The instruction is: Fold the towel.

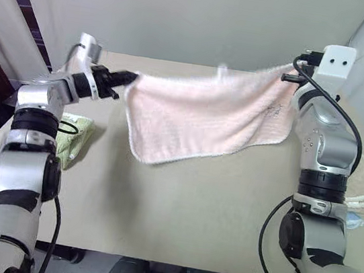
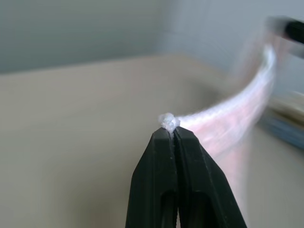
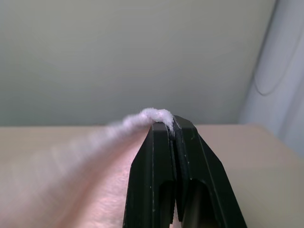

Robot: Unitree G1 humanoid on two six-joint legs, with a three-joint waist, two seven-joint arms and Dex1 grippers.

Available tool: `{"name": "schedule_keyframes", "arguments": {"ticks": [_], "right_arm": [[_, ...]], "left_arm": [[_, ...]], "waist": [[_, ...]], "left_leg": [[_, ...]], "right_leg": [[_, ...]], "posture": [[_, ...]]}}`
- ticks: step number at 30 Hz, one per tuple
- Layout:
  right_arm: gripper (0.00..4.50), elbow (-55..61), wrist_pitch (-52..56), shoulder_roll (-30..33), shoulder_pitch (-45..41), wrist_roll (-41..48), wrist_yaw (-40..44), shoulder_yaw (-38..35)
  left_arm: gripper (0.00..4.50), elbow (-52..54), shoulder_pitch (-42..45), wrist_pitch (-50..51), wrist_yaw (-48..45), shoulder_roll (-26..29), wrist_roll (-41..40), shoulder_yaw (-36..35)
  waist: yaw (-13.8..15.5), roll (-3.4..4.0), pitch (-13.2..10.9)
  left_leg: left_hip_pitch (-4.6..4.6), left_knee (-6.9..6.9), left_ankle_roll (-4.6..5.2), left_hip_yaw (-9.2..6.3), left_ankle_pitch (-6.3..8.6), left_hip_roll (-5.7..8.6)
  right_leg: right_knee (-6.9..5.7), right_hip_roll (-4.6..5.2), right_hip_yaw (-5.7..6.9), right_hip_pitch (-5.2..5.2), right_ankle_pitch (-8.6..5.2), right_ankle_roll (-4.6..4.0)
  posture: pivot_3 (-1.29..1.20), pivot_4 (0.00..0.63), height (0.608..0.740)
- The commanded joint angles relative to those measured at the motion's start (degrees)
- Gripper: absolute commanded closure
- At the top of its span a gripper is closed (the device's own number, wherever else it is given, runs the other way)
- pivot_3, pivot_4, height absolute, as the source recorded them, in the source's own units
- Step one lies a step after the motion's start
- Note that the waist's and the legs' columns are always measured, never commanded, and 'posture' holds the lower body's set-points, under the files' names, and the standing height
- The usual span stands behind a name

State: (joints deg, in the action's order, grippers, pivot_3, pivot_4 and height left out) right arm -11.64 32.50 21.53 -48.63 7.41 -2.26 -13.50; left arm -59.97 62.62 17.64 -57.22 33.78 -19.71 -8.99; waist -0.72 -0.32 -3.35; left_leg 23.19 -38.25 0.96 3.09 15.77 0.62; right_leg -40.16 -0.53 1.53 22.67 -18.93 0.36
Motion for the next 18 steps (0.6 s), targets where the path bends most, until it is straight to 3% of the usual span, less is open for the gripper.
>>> {"name": "schedule_keyframes", "arguments": {"ticks": [1,10,14,18], "right_arm": [[4.5,-1.6,-2.8,1.5,-0.8,-0.1,1.3,-1.1],[4.5,-13.6,-13.1,3.7,-6.0,2.5,8.4,-2.0],[4.5,-8.0,-11.3,6.7,-1.6,6.2,16.2,-2.4],[4.5,8.3,-1.3,10.7,11.0,16.0,23.0,-8.5]], "left_arm": [[4.48,-8.4,5.4,-8.9,7.9,-0.6,2.1,-3.0],[4.48,-15.9,11.7,-23.7,21.8,-4.8,7.4,-5.0],[4.48,-16.1,10.5,-25.2,14.1,-4.6,10.9,-2.7],[4.48,-14.9,7.6,-22.9,-1.3,-1.5,9.4,-4.1]], "waist": [[0.0,-0.01,0.0],[-0.2,-0.03,0.0],[-0.1,-0.03,0.0],[0.1,-0.04,0.0]], "left_leg": [[0.12,-0.01,0.0,0.0,0.0,0.01],[0.36,-0.01,0.0,0.1,0.0,0.01],[0.35,0.03,-0.02,0.11,-0.01,0.01],[0.36,0.01,-0.24,0.11,-0.14,0.01]], "right_leg": [[0.0,0.0,0.0,0.12,0.01,0.01],[-0.08,0.05,-0.02,0.46,0.04,0.01],[-0.09,0.04,-0.02,0.47,0.03,0.0],[-0.05,0.05,-0.02,0.43,0.03,-0.01]], "posture": [[0.0,0.0,0.74],[0.0,0.0,0.74],[0.0,0.0,0.74],[0.0,0.0,0.74]]}}
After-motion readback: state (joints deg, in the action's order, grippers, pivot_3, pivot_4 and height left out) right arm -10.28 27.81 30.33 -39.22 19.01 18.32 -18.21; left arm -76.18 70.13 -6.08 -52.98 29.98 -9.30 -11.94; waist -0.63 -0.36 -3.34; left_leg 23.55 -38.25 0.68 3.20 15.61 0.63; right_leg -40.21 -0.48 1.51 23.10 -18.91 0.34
